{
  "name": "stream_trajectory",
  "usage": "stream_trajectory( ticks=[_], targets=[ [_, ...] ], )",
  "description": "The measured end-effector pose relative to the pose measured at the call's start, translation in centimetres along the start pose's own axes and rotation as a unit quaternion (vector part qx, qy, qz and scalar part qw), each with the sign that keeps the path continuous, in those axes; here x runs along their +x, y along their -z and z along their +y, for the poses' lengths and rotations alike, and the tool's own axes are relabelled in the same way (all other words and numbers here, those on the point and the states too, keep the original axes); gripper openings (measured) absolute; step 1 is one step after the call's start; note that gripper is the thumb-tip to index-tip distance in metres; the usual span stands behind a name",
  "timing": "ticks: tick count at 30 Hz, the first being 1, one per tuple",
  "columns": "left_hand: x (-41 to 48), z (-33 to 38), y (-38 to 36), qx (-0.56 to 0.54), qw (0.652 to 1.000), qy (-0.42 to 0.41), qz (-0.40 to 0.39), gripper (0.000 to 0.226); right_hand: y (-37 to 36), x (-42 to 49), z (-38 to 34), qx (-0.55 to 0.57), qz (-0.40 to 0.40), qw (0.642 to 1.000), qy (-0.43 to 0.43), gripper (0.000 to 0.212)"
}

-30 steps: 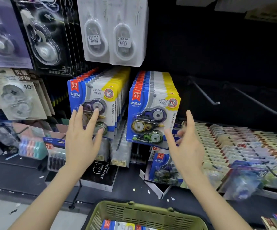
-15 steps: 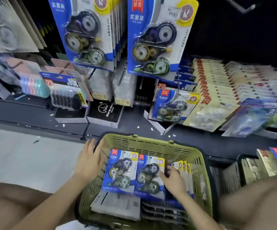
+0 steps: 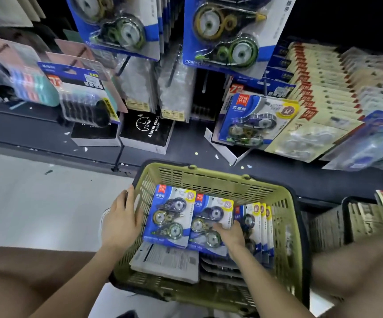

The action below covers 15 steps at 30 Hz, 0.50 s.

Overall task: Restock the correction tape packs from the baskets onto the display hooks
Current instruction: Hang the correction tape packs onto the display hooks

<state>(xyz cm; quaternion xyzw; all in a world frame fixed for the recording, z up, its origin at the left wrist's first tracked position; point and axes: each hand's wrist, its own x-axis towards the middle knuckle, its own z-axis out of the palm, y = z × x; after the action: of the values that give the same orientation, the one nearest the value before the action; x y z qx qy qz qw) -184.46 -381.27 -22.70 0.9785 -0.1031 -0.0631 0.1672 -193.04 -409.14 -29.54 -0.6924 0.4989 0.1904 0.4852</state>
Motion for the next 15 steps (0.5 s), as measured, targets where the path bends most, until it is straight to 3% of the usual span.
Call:
stream_trajectory(
  ticks=[6,10,12,15],
  targets=[
    [0.0,-0.2,-0.3,-0.027,1.0,0.001,0.0,0.062,-0.3,0.0,-1.0,0.07,0.014,0.997,0.011,0.073],
    [0.1,-0.3,-0.3,-0.031,0.999,0.02,-0.005,0.064,3.6,-3.2,-3.3,0.127,0.032,0.99,0.05,0.036],
    [0.4,0.5,0.2,-0.03,0.999,0.02,-0.007,0.064,5.8,-4.7,-4.5,0.177,-0.021,0.982,0.068,0.021],
    [0.9,2.6,1.1,-0.063,0.998,-0.002,0.002,0.073,6.6,-6.2,-6.9,0.217,-0.112,0.963,0.115,0.025]
  ],
)
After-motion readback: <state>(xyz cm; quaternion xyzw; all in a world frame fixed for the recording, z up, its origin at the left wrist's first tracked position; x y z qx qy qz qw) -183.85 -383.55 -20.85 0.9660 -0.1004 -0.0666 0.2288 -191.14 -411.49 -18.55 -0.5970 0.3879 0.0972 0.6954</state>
